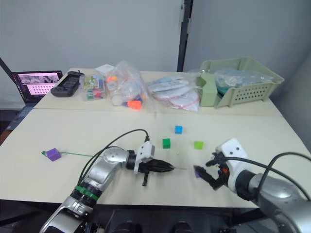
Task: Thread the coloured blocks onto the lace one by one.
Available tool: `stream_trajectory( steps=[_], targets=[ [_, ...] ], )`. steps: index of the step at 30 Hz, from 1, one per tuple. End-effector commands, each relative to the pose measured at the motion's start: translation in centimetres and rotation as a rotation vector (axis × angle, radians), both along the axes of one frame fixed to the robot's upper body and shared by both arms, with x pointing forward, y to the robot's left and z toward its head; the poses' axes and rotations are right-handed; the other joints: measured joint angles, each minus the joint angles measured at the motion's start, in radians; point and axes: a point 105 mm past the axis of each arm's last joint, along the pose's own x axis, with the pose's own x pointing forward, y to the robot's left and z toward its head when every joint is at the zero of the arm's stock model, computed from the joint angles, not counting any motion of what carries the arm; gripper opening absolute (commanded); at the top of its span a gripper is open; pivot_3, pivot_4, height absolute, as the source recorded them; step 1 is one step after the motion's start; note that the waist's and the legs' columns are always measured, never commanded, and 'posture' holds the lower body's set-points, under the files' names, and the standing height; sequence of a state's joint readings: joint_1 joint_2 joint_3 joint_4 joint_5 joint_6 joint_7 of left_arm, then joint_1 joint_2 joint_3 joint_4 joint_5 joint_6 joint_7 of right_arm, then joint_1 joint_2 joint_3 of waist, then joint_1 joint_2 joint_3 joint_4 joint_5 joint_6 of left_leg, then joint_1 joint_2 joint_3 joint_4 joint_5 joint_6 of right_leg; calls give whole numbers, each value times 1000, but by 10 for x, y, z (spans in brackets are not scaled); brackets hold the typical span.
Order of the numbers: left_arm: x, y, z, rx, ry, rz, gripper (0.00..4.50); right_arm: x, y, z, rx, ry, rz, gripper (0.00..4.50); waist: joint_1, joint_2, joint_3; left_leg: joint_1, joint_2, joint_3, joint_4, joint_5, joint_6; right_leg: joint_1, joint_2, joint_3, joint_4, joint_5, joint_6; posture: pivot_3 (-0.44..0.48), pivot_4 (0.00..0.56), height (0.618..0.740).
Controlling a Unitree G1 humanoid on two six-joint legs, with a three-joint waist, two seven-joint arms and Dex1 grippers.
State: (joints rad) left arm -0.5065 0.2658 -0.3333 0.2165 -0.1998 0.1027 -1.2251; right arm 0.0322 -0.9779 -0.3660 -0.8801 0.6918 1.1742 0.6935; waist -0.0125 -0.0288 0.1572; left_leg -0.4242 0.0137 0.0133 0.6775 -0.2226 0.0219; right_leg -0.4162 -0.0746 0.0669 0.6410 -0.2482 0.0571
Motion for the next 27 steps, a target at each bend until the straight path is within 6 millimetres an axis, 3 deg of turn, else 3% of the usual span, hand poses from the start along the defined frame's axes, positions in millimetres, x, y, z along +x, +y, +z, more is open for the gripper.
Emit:
stream_trajectory(
  steps=[1,6,12,16,24,27],
  targets=[
    [-2,0,10,-33,-25,15,0,-3,-2,3,-166,37,259,4460,-1,0,0,0,0,0,0,0,0,0,0,0,0,0,0,0,150,734],
    [-5,5,4,-2,-40,46,0,17,-15,-7,-379,34,492,4460,-2,-1,0,1,1,7,0,0,0,1,0,0,-1,0,0,0,150,734],
    [-7,9,4,3,-36,89,0,48,-19,-18,-511,3,629,4460,2,-1,0,-1,0,9,1,0,0,-3,0,1,1,0,0,0,150,734],
    [-11,12,4,3,-34,98,0,60,-6,-21,-516,12,683,4460,1,-1,0,-1,1,9,1,0,0,-3,-1,2,1,0,0,0,150,734],
    [-10,14,5,11,-37,120,0,62,8,-33,-508,37,707,4460,10,-1,0,-1,0,5,1,0,0,-4,-2,1,3,0,0,0,150,734],
    [-9,15,5,15,-35,121,0,63,7,-36,-517,50,688,3607,10,-1,0,-1,0,4,1,0,0,-4,-2,1,3,0,0,0,150,734]
  ],
)
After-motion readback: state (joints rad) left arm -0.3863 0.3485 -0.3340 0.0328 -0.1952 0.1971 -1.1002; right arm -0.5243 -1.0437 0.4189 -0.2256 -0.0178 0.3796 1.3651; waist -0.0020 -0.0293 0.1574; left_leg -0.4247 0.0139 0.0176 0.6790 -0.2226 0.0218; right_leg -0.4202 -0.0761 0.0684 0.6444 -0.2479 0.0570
